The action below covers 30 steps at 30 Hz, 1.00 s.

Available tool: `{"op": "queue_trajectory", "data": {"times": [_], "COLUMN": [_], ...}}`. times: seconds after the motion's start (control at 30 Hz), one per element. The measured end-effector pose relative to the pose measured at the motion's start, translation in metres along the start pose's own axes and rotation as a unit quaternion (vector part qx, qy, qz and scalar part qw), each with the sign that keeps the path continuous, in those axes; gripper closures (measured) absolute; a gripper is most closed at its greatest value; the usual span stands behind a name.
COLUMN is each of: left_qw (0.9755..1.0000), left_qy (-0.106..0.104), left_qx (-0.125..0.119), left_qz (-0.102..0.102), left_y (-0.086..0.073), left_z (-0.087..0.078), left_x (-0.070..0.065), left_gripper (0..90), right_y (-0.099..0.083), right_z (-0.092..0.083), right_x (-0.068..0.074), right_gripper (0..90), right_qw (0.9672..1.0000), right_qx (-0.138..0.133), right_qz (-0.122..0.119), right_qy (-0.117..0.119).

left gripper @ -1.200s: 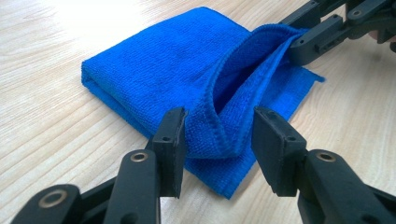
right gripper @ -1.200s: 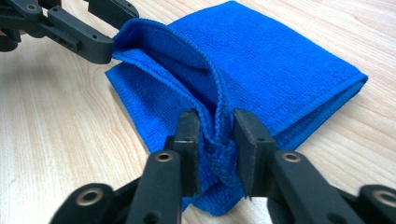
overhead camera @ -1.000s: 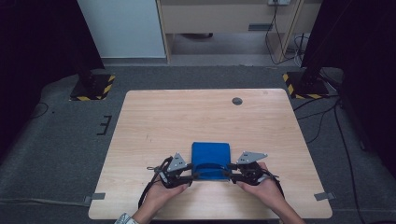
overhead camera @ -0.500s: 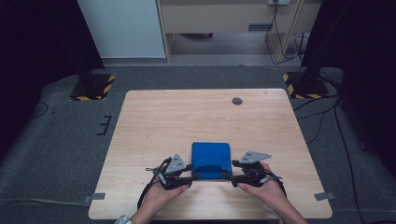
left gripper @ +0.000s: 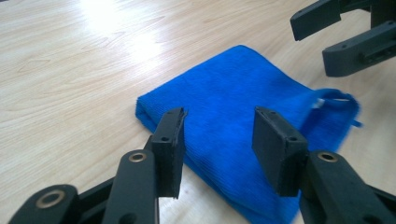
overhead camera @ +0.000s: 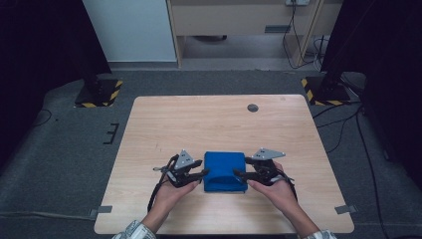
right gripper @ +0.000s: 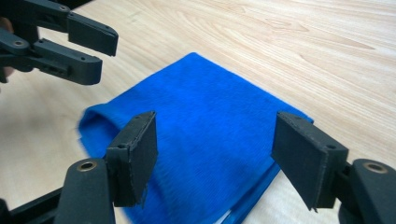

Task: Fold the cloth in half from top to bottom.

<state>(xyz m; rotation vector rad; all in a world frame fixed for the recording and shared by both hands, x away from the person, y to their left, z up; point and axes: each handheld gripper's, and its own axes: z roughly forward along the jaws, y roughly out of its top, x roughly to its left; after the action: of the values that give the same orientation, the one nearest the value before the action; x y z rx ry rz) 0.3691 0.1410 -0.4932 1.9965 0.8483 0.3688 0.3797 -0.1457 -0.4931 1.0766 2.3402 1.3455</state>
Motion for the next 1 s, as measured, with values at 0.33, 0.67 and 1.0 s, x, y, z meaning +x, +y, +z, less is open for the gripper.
{"op": "queue_trajectory", "data": {"times": [0.33, 0.67, 1.0], "left_qw": [0.9982, 0.9988, 0.9991], "left_qy": [-0.002, 0.013, 0.021], "left_qx": [0.045, 0.043, 0.035], "left_qz": [0.04, 0.019, -0.011], "left_y": [-0.012, -0.01, 0.004], "left_z": [0.015, 0.014, 0.002], "left_x": [-0.011, -0.005, 0.01], "left_gripper": [45.9, 25.3, 9.5], "right_y": [-0.012, -0.021, 0.002], "right_z": [0.019, 0.013, 0.001], "right_x": [0.004, -0.001, -0.009], "right_gripper": [28.4, 15.6, 8.4], "right_qw": [0.9981, 0.9976, 0.9989], "right_qx": [0.049, 0.059, 0.02], "right_qz": [-0.032, -0.03, -0.036], "right_qy": [-0.021, -0.021, -0.022]}}
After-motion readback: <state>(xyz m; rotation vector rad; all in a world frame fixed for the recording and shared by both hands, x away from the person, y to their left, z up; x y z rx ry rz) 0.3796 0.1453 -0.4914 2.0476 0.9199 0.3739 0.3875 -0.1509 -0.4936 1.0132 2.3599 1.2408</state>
